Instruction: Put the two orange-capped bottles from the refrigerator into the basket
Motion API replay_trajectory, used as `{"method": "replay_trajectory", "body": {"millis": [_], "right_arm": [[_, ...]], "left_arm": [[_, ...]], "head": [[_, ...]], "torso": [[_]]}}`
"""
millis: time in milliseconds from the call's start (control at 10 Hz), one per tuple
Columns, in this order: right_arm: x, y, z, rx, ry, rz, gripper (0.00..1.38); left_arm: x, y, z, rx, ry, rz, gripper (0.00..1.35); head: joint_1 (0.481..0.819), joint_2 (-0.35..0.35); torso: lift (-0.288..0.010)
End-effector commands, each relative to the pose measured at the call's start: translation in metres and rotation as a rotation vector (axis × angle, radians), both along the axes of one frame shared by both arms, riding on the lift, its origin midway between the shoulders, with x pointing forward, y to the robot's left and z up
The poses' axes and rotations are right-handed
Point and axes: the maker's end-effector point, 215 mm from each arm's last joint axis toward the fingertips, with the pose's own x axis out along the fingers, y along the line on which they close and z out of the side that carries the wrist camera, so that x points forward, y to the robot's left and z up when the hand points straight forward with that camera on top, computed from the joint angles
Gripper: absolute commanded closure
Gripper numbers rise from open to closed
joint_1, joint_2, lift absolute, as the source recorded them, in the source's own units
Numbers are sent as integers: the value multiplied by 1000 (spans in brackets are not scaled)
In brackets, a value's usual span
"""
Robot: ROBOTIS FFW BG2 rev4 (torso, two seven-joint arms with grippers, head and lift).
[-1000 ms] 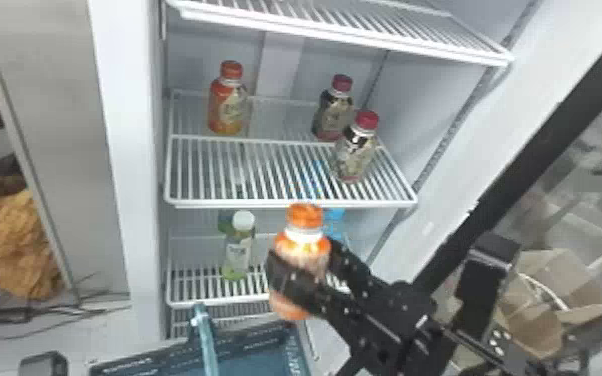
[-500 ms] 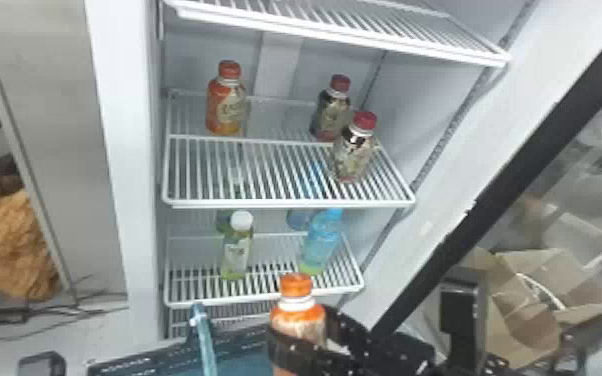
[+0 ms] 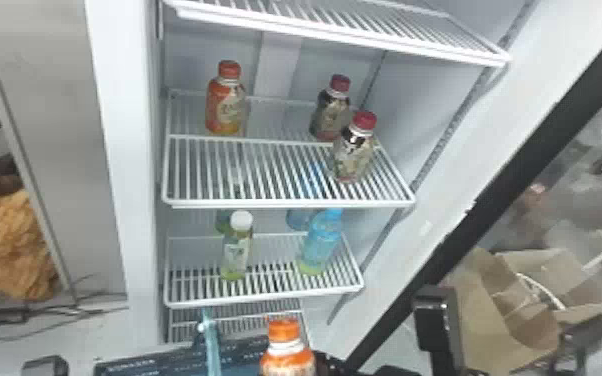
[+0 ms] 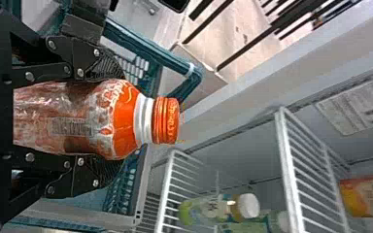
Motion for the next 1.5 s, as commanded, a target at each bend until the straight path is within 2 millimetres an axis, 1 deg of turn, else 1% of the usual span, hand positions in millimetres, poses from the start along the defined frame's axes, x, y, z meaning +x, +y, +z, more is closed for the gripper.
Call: {"method": "replay_trajectory", "body": {"millis": [0,100,200,300,400,500,600,700,800,900,1100,1200,1400], "right_arm": [[-5,0,-13,-3,47,3,878],[-7,-1,-19,-6,69,4,768],[-7,-2,-21,-8,74,7,542],[-8,-2,-22,-7,77,8,364],[-8,-2,-22,-9,77,7,236],[-6,-2,-20,-9,69,7,153],[1,-1,-12,-6,33,8,113],[20,-1,8,-6,-64,2,110],[42,-6,28,-10,-169,-23,107],[74,-12,61,-17,-328,-66,107],[125,-30,102,-36,-572,-152,107],[148,-37,110,-48,-663,-182,105],[188,-36,111,-11,-774,-217,104]], "left_arm": [[1,0,1,-1,-4,1,1210],[1,0,0,-1,-1,1,1210],[0,0,1,-1,-1,1,1210],[0,0,0,-1,1,1,1210],[0,0,0,-2,1,3,1210],[0,0,0,-2,1,3,1210],[0,1,0,-1,3,5,1210],[1,1,-1,0,4,7,1210],[1,1,0,-1,2,7,1210],[1,1,0,-3,2,7,1210],[1,1,1,-4,2,8,1210],[1,1,1,-4,2,8,1210],[1,1,0,-4,4,8,1210]], "head": [[695,-350],[695,-350],[695,-350],[695,-350],[695,-350],[695,-350],[695,-350],[695,-350],[695,-350],[695,-350],[695,-350],[695,-350],[695,-350]], "torso": [[-40],[-40],[-40],[-40],[-40],[-40],[-40],[-40],[-40],[-40],[-40],[-40],[-40]]}}
